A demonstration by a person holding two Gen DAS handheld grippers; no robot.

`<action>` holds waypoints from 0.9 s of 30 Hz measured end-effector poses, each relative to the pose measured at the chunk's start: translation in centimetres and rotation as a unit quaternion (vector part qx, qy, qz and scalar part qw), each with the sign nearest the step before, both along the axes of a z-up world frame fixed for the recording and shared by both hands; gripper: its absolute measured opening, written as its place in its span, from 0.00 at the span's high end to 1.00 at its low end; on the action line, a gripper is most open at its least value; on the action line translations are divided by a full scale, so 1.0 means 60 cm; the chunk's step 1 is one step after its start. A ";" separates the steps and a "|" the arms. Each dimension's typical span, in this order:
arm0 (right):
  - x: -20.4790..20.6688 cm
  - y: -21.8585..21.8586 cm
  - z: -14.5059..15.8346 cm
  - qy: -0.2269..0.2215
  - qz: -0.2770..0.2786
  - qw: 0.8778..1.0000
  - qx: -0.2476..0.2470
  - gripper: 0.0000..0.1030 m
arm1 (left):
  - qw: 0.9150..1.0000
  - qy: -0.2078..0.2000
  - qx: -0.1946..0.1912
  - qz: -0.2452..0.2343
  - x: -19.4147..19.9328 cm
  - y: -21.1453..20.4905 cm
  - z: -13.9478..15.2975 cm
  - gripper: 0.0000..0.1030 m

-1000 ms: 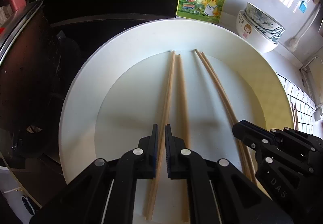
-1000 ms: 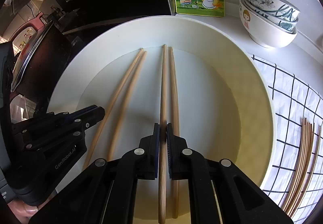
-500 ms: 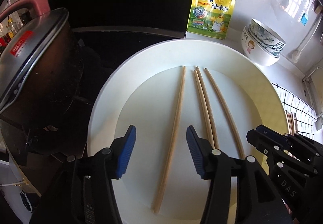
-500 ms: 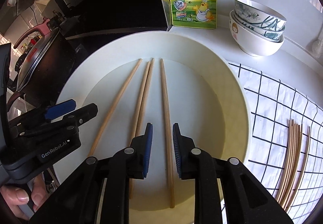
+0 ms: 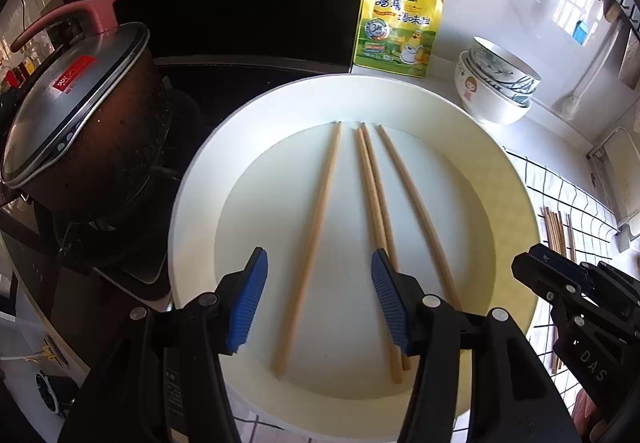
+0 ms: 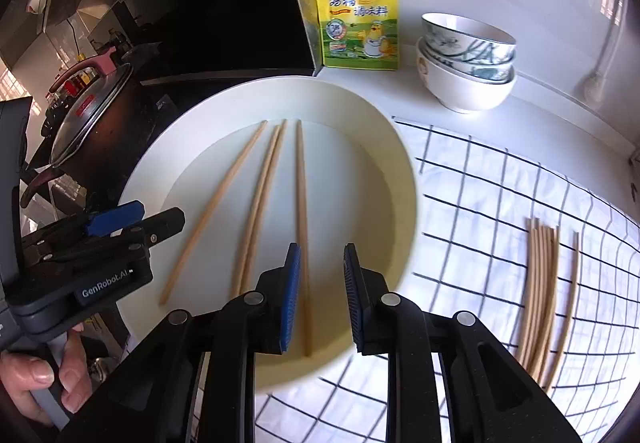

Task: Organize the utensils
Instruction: 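Open the left gripper in the basin while the right gripper releases its chopstick, then move both open grippers back toward the chopstick pile on the cloth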

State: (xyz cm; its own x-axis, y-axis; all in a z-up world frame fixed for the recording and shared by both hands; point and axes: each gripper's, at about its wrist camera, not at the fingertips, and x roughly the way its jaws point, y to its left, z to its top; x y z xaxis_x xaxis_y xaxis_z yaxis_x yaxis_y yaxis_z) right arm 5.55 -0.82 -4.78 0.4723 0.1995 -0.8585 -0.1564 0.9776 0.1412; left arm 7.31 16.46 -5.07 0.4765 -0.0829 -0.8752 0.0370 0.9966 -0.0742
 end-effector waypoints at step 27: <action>-0.119 -0.252 0.038 -0.019 -0.093 0.995 -0.013 0.73 | 0.995 -0.022 -0.036 -0.089 -0.073 -0.238 0.062 0.40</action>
State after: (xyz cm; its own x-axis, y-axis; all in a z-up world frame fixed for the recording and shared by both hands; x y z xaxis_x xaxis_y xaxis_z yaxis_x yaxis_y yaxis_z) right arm -1.57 -15.94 -2.47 0.5315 0.0841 -0.8429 0.0232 0.9932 0.1137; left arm 2.92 2.15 -1.33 0.4869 -0.2310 -0.8424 0.2180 0.9660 -0.1389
